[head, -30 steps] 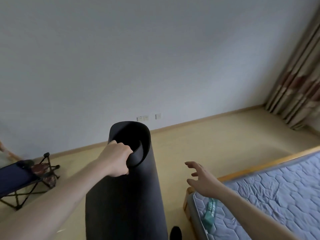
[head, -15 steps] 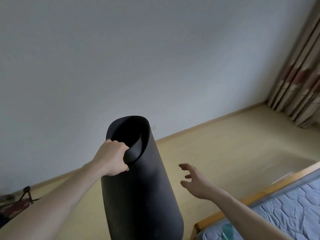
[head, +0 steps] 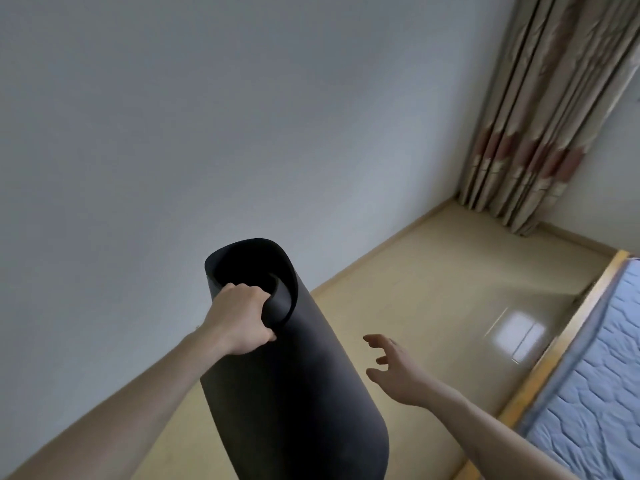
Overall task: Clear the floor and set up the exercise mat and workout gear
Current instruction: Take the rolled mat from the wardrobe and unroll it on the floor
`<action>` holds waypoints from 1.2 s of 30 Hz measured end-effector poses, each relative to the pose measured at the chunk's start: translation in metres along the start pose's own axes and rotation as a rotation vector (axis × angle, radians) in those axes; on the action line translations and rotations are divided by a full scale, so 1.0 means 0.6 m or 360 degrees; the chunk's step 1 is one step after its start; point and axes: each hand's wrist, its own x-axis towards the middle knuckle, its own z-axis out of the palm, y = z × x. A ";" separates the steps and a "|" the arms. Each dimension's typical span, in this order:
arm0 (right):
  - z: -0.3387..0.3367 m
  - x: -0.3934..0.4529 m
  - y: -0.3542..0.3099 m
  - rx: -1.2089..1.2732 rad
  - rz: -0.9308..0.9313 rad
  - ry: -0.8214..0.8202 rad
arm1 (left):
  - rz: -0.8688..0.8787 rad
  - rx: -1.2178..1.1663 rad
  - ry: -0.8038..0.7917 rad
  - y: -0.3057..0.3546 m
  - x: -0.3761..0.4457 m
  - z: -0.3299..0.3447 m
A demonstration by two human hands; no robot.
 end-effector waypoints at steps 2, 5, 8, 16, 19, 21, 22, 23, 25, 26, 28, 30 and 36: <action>-0.009 0.026 -0.005 0.0018 0.0058 0.0050 | 0.0093 -0.0024 -0.0018 -0.010 0.068 0.006; -0.030 0.063 -0.004 0.0047 0.0192 0.0158 | 0.0231 -0.0030 -0.0051 -0.013 0.174 0.014; -0.052 0.076 0.011 0.0079 0.0289 0.0266 | 0.0356 -0.0001 -0.0046 0.010 0.253 0.021; -0.152 0.158 0.092 0.0183 0.0498 0.0490 | 0.0597 0.0051 -0.0063 0.107 0.481 0.048; -0.206 0.214 0.145 0.0294 0.0540 0.0541 | 0.0632 0.0003 -0.0084 0.159 0.576 0.064; -0.241 0.249 0.177 0.0350 0.0548 0.0566 | 0.0628 -0.0039 -0.0116 0.192 0.633 0.071; -0.255 0.261 0.188 0.0388 0.0570 0.0568 | 0.0608 -0.0065 -0.0130 0.203 0.654 0.075; -0.277 0.278 0.209 0.0447 0.0603 0.0562 | 0.0604 -0.0072 -0.0132 0.223 0.688 0.081; -0.313 0.301 0.232 0.0498 0.0624 0.0545 | 0.0582 -0.0096 -0.0140 0.250 0.731 0.085; -0.334 0.313 0.244 0.0520 0.0614 0.0543 | 0.0577 -0.0140 -0.0152 0.268 0.753 0.088; -0.385 0.336 0.272 0.0564 0.0610 0.0575 | 0.0598 -0.0210 -0.0136 0.307 0.801 0.093; -0.427 0.351 0.300 0.0629 0.0661 0.0563 | 0.0641 -0.0213 -0.0142 0.346 0.844 0.103; -0.485 0.365 0.390 0.0797 0.0773 0.0663 | 0.0778 -0.0331 -0.0101 0.455 0.947 0.134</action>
